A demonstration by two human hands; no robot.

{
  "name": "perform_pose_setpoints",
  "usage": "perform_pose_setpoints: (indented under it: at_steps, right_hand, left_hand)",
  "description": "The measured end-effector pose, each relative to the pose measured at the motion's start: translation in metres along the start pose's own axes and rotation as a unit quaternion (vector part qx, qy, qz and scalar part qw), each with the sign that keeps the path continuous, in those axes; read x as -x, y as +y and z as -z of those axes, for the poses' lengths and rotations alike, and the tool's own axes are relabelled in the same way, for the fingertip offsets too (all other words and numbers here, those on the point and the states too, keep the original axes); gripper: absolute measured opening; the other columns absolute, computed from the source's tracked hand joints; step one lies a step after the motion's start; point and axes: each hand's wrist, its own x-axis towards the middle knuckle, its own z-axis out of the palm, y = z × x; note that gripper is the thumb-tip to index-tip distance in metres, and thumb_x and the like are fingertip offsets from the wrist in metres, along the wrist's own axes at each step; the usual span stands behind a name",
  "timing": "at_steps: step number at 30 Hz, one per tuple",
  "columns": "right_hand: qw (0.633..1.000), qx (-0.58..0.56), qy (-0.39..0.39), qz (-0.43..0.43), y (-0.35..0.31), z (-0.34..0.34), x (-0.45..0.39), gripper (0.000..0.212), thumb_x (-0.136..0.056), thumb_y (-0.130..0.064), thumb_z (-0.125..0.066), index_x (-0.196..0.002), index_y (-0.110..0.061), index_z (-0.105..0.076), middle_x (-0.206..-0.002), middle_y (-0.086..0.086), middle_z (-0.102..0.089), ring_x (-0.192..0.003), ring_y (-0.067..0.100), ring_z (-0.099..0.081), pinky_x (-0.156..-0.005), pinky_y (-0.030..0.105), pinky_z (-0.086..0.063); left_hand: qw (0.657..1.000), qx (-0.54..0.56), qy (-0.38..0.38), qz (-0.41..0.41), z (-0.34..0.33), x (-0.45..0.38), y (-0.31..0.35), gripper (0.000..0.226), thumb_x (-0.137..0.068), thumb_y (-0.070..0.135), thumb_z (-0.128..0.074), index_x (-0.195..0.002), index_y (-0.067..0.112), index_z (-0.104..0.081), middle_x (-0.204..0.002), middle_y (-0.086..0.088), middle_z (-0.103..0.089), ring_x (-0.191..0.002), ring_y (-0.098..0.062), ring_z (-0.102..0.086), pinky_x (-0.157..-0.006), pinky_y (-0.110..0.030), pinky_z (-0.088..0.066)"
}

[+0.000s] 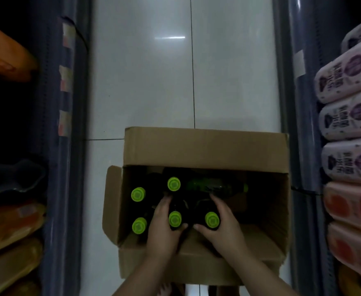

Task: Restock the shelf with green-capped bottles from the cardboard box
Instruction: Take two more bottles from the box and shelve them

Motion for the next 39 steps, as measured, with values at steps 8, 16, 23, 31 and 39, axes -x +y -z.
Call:
perform_pose_setpoints:
  at_steps: [8,16,23,31,39]
  right_hand:
    - [0.999,-0.044,0.020,0.023,-0.005,0.019,0.011,0.070,-0.069,-0.019,-0.085,-0.131,-0.021,-0.055,-0.133,-0.004,-0.057,-0.125,0.011,-0.051,-0.105,0.027,-0.040]
    - [0.990,-0.071,0.083,0.086,-0.066,0.123,0.099,0.060,-0.074,-0.044,-0.076,-0.126,-0.050,-0.047,-0.125,-0.019,-0.057,-0.112,-0.002,-0.054,-0.086,0.007,-0.042]
    - [0.958,-0.113,0.200,0.172,-0.147,0.230,0.241,0.049,-0.073,-0.060,-0.065,-0.119,-0.049,-0.053,-0.117,-0.022,-0.060,-0.109,-0.004,-0.056,-0.091,0.018,-0.048]
    - [0.883,-0.210,0.377,0.187,-0.207,0.294,0.495,0.037,-0.082,-0.048,-0.060,-0.116,-0.035,-0.061,-0.116,-0.007,-0.066,-0.110,0.011,-0.061,-0.088,0.025,-0.051]
    - [0.801,-0.210,0.542,0.140,-0.183,0.290,0.734,0.038,-0.084,-0.062,-0.051,-0.106,-0.036,-0.066,-0.103,-0.013,-0.070,-0.099,0.008,-0.065,-0.083,0.033,-0.054]
  left_hand:
    - [0.999,0.027,0.036,-0.019,0.006,0.012,0.015,0.069,-0.074,0.020,-0.080,-0.137,0.022,-0.051,-0.142,0.005,-0.050,-0.134,-0.010,-0.041,-0.108,-0.024,-0.033]
    - [0.989,0.051,0.065,-0.122,0.070,0.083,0.112,0.052,-0.071,0.057,-0.067,-0.118,0.064,-0.046,-0.128,0.034,-0.046,-0.127,-0.001,-0.042,-0.100,-0.026,-0.038]
    - [0.950,0.048,0.028,-0.306,0.144,0.176,0.247,0.045,-0.075,0.071,-0.055,-0.116,0.052,-0.057,-0.120,0.030,-0.048,-0.120,0.006,-0.046,-0.091,-0.008,-0.037]
    - [0.867,0.084,-0.103,-0.480,0.219,0.372,0.381,0.029,-0.083,0.045,-0.061,-0.109,0.037,-0.066,-0.106,0.011,-0.057,-0.105,-0.007,-0.057,-0.087,-0.010,-0.041]
    - [0.763,0.031,-0.266,-0.589,0.205,0.573,0.457,0.028,-0.081,0.049,-0.061,-0.094,0.025,-0.067,-0.089,0.006,-0.067,-0.086,-0.008,-0.064,-0.074,-0.026,-0.052]
